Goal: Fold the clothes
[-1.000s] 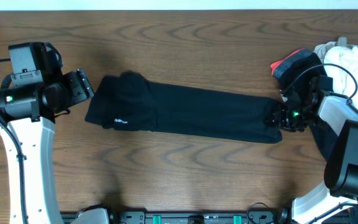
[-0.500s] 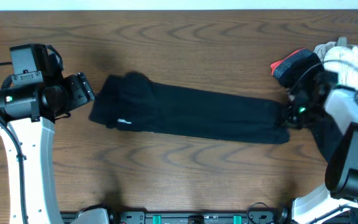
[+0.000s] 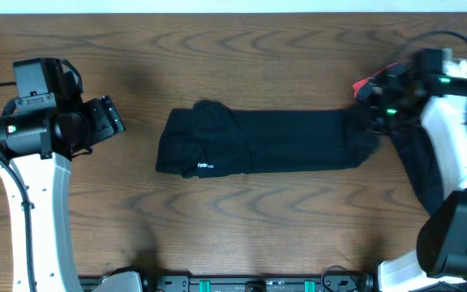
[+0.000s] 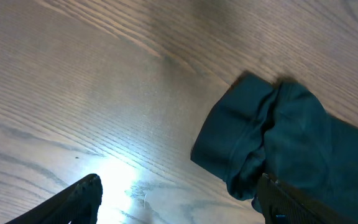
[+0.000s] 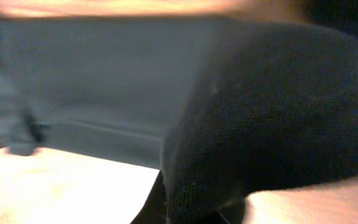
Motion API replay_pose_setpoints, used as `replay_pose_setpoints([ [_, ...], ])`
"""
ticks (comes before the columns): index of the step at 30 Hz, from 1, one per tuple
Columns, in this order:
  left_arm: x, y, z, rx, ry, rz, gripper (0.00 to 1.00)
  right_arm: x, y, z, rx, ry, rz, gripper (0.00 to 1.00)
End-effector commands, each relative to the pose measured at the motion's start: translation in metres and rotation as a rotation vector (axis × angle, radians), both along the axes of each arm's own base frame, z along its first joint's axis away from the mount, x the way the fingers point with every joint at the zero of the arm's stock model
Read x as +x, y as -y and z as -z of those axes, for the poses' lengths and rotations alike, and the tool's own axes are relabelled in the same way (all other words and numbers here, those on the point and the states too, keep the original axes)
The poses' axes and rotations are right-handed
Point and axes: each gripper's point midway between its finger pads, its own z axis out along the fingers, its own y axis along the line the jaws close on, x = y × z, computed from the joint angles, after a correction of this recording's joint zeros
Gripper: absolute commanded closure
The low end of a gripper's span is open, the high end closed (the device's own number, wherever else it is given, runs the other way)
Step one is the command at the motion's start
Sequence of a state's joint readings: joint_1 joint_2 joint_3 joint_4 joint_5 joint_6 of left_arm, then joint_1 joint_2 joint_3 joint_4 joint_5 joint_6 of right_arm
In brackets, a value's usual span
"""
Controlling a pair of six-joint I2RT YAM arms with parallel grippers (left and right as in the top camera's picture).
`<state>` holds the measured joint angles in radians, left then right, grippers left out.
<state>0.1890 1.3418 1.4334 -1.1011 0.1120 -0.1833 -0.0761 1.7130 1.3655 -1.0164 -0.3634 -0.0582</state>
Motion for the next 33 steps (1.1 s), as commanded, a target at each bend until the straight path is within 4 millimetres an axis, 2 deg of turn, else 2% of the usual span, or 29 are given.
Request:
replay_pose_setpoints([
  [1, 0.0, -0.003, -0.002, 0.006, -0.001, -0.01, 0.18, 0.001, -0.072, -0.014, 0.156, 0.022, -0.098, 0.99],
  [4, -0.001, -0.003, -0.002, 0.006, -0.002, -0.01, 0.18, 0.001, -0.121, -0.015, 0.168, 0.056, -0.178, 0.99],
  [8, -0.001, -0.003, -0.002, 0.006, -0.005, -0.01, 0.18, -0.003, -0.171, -0.003, 0.168, 0.056, -0.243, 0.99],
  [12, -0.001, -0.003, -0.002, 0.006, -0.005, -0.01, 0.18, -0.009, -0.205, 0.019, 0.175, 0.021, -0.281, 0.99],
  [16, -0.001, -0.003, -0.002, 0.006, -0.005, -0.01, 0.18, -0.013, -0.225, 0.043, 0.178, -0.024, -0.288, 0.97],
  [18, -0.001, -0.003, -0.002, 0.006, -0.005, -0.01, 0.18, -0.015, -0.235, 0.05, 0.198, -0.035, -0.3, 0.83],
  [19, -0.001, -0.003, -0.002, 0.006, -0.005, -0.01, 0.18, -0.016, -0.242, 0.05, 0.225, -0.033, -0.318, 0.71],
  [20, -0.001, -0.003, -0.002, 0.006, -0.005, -0.01, 0.18, -0.016, -0.247, 0.05, 0.245, -0.028, -0.331, 0.65],
  [22, -0.001, -0.003, -0.002, 0.006, -0.005, -0.01, 0.18, -0.014, -0.256, 0.042, 0.291, 0.007, -0.373, 0.64],
  [24, -0.001, -0.003, -0.002, 0.006, -0.005, -0.01, 0.18, -0.008, -0.258, 0.033, 0.319, 0.045, -0.383, 0.62],
  [27, -0.002, -0.002, 0.0, 0.004, -0.011, -0.01, 0.17, 0.004, -0.247, 0.02, 0.322, 0.089, -0.361, 0.6],
  [30, -0.003, -0.002, 0.01, -0.003, -0.039, -0.009, 0.17, 0.016, -0.224, 0.012, 0.303, 0.115, -0.311, 0.6],
  [33, -0.003, 0.012, 0.03, -0.085, -0.092, 0.024, 0.17, 0.029, -0.186, 0.01, 0.25, 0.111, -0.217, 0.6],
])
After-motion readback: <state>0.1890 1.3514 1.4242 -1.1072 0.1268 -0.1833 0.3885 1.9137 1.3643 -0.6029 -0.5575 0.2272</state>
